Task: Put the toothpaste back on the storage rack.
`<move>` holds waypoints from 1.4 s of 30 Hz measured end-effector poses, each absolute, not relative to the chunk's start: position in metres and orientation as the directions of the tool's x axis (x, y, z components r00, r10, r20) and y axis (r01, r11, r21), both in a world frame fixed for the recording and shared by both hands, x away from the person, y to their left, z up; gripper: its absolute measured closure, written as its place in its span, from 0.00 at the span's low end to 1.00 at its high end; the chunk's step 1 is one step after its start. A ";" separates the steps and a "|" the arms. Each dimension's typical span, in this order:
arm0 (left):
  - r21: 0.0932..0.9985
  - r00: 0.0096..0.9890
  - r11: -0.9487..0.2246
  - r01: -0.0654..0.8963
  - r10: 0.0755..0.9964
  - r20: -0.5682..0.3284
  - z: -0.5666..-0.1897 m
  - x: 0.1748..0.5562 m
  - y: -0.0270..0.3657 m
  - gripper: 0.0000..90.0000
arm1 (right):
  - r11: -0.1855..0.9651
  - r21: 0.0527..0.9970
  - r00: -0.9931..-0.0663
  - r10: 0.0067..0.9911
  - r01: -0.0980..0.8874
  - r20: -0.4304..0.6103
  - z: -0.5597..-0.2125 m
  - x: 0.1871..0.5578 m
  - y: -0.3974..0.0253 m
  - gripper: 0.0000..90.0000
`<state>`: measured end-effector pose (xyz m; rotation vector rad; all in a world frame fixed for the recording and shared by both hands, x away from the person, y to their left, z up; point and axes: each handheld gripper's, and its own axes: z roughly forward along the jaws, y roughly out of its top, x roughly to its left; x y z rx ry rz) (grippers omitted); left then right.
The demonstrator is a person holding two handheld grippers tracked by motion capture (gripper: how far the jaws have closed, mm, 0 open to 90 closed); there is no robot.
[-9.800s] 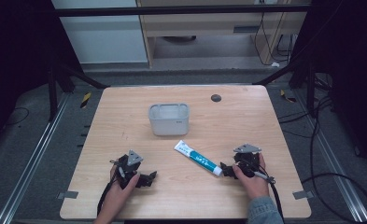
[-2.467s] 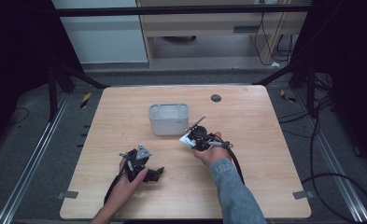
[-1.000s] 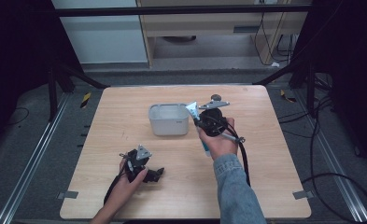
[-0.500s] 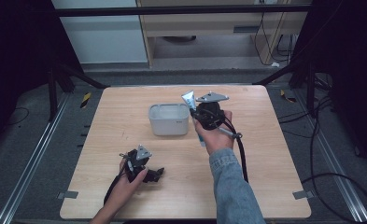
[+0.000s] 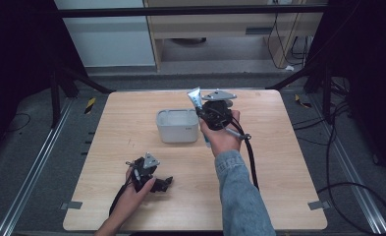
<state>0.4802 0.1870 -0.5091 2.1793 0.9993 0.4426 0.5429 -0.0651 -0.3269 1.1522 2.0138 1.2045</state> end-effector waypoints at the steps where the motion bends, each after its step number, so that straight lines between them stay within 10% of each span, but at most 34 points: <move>1: 0.709 0.646 -0.466 0.528 0.763 0.021 -0.509 0.480 0.187 0.00 | 0.240 0.885 -0.499 0.866 0.399 -0.010 -0.326 0.543 -0.064 0.89; 42: 0.709 0.647 -0.467 0.528 0.763 0.021 -0.509 0.480 0.187 0.00 | 0.161 0.928 -0.457 0.889 0.337 0.012 -0.289 0.574 -0.037 0.89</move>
